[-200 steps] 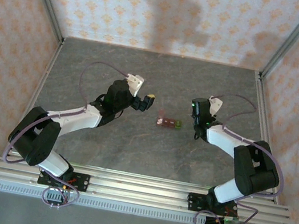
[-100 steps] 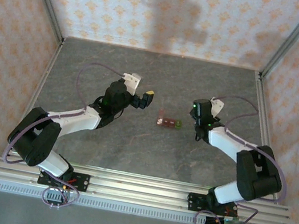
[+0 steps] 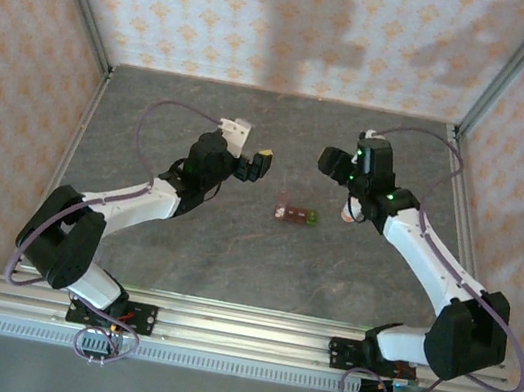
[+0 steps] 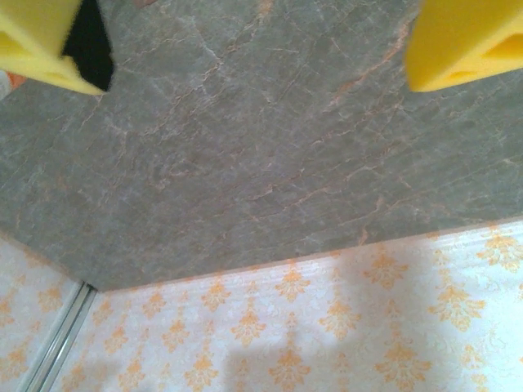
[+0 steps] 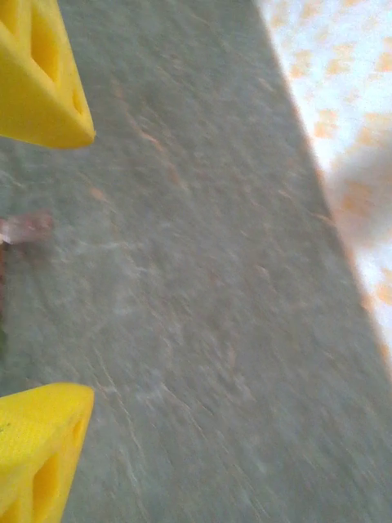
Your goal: Sort the pills into containers
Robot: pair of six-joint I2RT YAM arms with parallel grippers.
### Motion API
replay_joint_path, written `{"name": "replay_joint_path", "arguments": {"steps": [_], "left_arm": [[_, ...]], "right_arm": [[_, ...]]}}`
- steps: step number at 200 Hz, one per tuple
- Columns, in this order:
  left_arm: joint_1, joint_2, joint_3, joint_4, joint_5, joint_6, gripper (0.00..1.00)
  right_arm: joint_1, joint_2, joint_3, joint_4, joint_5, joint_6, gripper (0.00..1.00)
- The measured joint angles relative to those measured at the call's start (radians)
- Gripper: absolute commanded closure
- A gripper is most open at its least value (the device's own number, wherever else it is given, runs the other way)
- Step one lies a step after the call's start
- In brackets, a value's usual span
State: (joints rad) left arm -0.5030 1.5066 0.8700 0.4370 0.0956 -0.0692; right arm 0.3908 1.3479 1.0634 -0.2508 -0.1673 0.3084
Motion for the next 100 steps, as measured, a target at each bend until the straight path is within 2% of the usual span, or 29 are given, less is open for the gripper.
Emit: {"name": "replay_joint_path", "arguments": {"steps": [24, 37, 52, 100], "left_arm": [[0.0, 0.035, 0.05, -0.052, 0.005, -0.007, 0.45], [0.0, 0.053, 0.082, -0.094, 0.015, -0.01, 0.67], [0.0, 0.075, 0.126, -0.145, 0.029, -0.016, 1.0], [0.0, 0.158, 0.257, -0.301, 0.079, -0.021, 1.0]], "right_arm": [[0.0, 0.079, 0.022, -0.084, -0.101, -0.021, 0.26], [0.001, 0.127, 0.021, -0.128, -0.131, -0.028, 0.26], [0.001, 0.172, 0.021, -0.167, -0.149, -0.033, 0.27], [0.011, 0.251, 0.007, -0.198, -0.142, -0.032, 0.28]]}}
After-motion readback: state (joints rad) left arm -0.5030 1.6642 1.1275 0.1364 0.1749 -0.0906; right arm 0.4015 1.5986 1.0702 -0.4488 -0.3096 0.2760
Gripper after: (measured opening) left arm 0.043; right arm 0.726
